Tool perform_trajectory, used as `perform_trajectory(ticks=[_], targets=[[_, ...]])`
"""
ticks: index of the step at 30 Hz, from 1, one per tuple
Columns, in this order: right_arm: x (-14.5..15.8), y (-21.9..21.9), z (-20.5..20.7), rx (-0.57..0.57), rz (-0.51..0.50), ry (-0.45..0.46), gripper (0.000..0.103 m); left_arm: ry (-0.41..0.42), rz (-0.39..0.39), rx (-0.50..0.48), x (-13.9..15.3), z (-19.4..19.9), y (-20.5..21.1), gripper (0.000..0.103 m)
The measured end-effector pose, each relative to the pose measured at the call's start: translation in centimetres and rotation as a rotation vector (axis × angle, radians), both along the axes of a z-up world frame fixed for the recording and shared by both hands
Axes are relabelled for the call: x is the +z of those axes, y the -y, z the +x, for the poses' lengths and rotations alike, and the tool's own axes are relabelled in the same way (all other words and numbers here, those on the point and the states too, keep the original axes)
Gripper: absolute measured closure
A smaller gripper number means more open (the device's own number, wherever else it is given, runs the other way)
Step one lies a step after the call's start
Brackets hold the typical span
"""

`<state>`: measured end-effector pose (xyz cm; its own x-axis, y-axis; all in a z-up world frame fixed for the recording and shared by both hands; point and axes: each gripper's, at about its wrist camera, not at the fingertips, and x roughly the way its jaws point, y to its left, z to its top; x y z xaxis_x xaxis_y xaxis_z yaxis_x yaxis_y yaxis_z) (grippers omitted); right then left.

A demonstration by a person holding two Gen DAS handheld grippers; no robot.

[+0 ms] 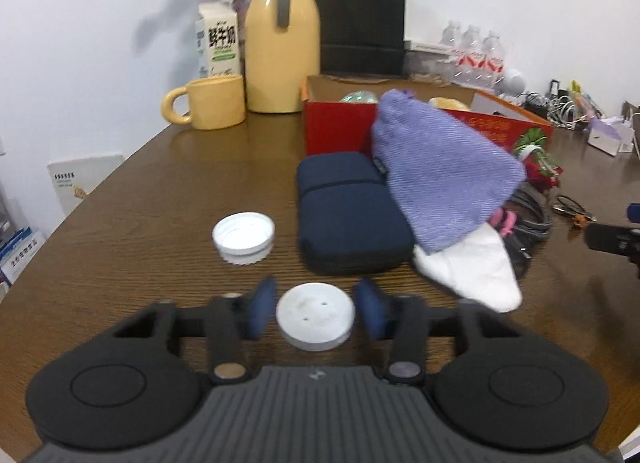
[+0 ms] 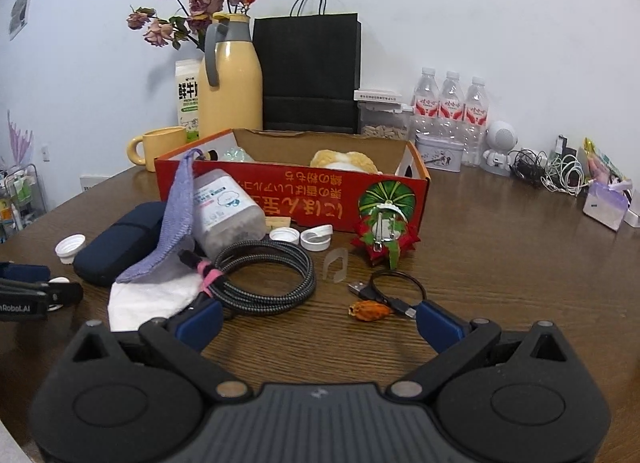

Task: Organize objects
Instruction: 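Grasp the white round cap with the left tool while the right tool grasps the orange cable plug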

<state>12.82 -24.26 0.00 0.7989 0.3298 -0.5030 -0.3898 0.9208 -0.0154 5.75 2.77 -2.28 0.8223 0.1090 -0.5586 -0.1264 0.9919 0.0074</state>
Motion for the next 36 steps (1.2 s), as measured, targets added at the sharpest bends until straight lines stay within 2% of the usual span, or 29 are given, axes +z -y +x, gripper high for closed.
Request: perform_trajectory(ticks=[7, 8, 12, 13, 16, 20, 28, 36], targets=[[-0.7, 0.2, 0.7, -0.008, -0.016, -0.012, 0.0, 0.01, -0.014, -0.002, 0.1, -0.1, 0.0, 0.063], [-0.7, 0.3, 0.9, -0.01, -0.014, -0.013, 0.004, 0.011, -0.019, -0.001, 0.1, -0.1, -0.1, 0.064], [-1.1, 0.4, 2.1, -0.017, -0.029, -0.036, 0.034, 0.014, -0.035, 0.005, 0.2, 0.0, -0.3, 0.064], [-1.2, 0.4, 2.5, -0.017, -0.038, -0.043, 0.036, 0.018, -0.035, 0.007, 0.3, -0.1, -0.3, 0.064], [-1.3, 0.5, 3.5, -0.023, -0.048, -0.061, 0.056, 0.022, -0.041, 0.014, 0.4, -0.1, -0.6, 0.064], [-1.4, 0.5, 4.6, -0.018, -0.047, -0.098, 0.062, 0.015, -0.05, 0.025, 0.2, 0.1, -1.0, 0.064], [-1.5, 0.8, 5.8, -0.028, -0.038, -0.112, 0.062, 0.019, -0.058, 0.022, 0.2, 0.3, -1.1, 0.064], [-1.5, 0.8, 5.8, -0.016, -0.026, -0.111, 0.08, 0.027, -0.068, 0.018, 0.2, 0.2, -1.2, 0.064]])
